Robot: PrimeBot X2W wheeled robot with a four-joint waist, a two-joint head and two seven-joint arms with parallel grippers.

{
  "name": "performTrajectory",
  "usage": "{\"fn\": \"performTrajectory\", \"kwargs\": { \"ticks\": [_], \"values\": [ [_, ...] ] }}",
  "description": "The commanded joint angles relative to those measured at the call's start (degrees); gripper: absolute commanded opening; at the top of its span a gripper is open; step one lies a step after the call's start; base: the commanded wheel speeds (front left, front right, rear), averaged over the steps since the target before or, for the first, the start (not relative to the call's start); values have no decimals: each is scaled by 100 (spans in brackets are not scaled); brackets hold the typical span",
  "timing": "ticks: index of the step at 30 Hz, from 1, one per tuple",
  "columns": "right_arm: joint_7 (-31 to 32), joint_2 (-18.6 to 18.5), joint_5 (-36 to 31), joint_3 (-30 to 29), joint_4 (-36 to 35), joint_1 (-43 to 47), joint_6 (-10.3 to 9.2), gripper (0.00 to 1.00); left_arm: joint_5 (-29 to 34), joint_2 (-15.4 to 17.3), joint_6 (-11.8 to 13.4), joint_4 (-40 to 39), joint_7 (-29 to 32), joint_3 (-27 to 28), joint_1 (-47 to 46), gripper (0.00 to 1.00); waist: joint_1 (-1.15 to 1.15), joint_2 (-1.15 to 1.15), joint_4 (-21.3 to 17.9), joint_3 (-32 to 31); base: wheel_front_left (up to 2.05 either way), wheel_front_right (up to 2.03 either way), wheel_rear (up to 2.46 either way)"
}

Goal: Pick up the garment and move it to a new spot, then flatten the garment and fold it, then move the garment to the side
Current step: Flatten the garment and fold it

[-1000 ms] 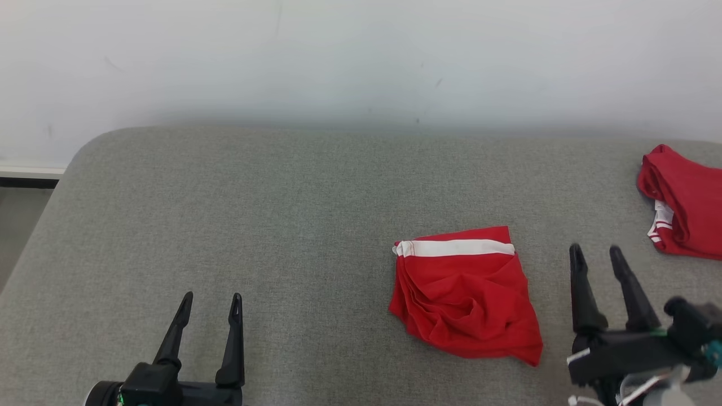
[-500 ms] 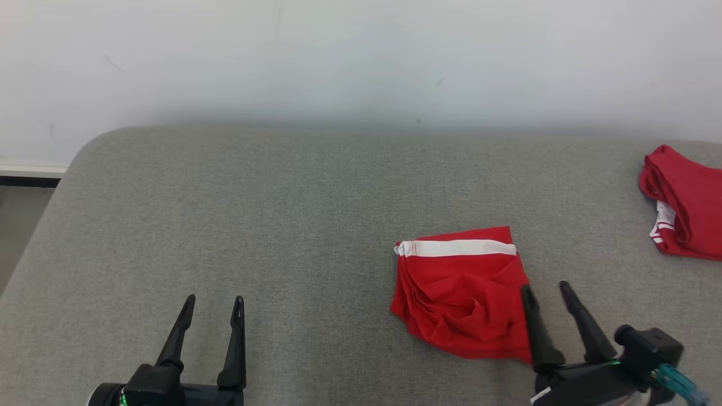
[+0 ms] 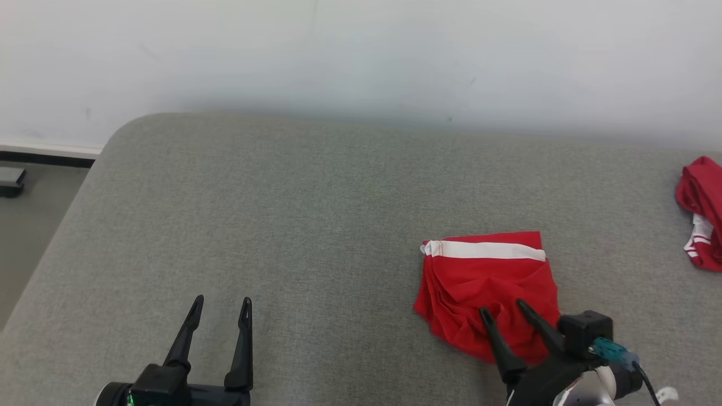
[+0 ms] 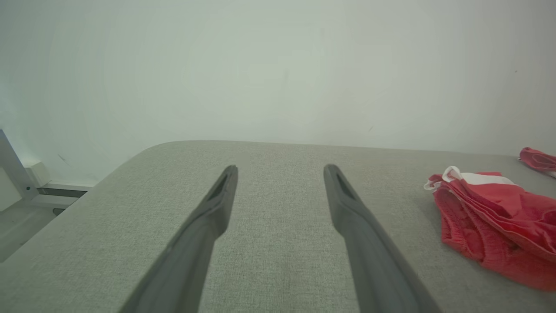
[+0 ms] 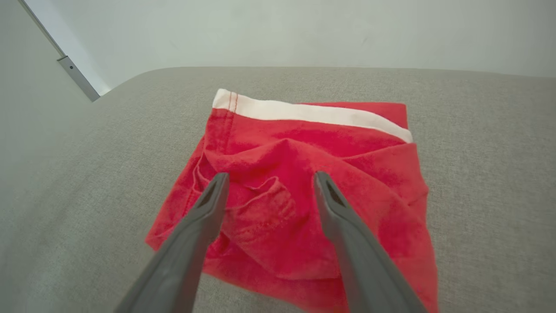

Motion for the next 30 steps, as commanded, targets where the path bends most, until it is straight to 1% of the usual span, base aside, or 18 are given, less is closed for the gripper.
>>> {"fn": "performTrajectory", "kwargs": {
  "ticks": [1,2,3,4,5,6,12,20,25,26,27,28,30],
  "values": [
    [24,4,-40,27,28,-34,-18,100,-49,-6,-14,8,-18,4,-17,100,0,0,57,34,0,0,0],
    [73,4,-79,18,77,-52,-18,95,-51,-7,-11,10,-18,-8,-25,100,0,0,87,43,0,0,0],
    [104,15,-107,13,111,-74,-18,77,-59,-6,-4,7,-18,1,-28,100,0,0,104,45,0,0,0],
    [131,22,-143,8,147,-84,-18,50,-66,-8,0,7,-18,6,-26,100,0,0,119,48,0,0,0],
    [162,25,-167,20,176,-82,-18,37,-71,-8,4,7,-18,10,-24,100,0,0,129,50,0,0,0],
    [163,35,-170,20,202,-83,-18,0,-74,-9,9,7,-18,14,-21,100,0,0,136,52,0,0,0],
    [-11,108,-153,142,107,-73,-18,0,-88,-9,47,17,-18,32,29,100,0,0,109,20,0,0,0],
    [-206,234,177,691,-280,290,-18,0,-106,-11,46,30,-18,-5,35,100,0,0,64,-54,0,0,0],
    [-400,374,363,789,-98,377,-18,0,-103,-10,48,41,-18,-74,15,100,0,0,47,-22,0,0,0],
    [-416,390,373,765,27,361,-18,14,-104,-10,49,47,-18,-79,2,100,0,0,44,-17,0,0,0],
    [-453,392,352,782,128,312,-18,70,-107,-10,48,54,-18,-83,-10,100,0,0,43,-12,0,0,0],
    [-500,421,375,812,239,253,-18,100,-106,-10,47,61,-18,-84,-21,100,0,0,40,-10,0,0,0],
    [-606,440,436,905,451,170,-18,100,-94,-10,43,71,-18,-86,-34,100,0,0,33,-9,0,0,0]
  ]
}}
